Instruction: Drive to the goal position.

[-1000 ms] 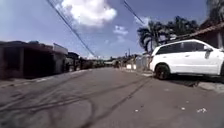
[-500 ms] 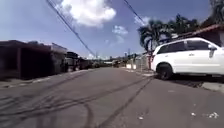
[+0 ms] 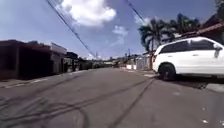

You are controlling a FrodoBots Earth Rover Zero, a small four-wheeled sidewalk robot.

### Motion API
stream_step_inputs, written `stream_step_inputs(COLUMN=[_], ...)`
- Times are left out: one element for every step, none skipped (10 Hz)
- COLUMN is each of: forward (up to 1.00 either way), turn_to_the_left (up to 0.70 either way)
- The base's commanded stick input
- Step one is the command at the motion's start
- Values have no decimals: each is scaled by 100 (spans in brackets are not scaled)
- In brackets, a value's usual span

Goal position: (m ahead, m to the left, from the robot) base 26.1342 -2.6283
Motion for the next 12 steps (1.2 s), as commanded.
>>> stream_step_inputs(forward=[45,45,45,45,45,45,45,45,45,45,45,45], turn_to_the_left=[0,0,0,0,0,0,0,0,0,0,0,0])
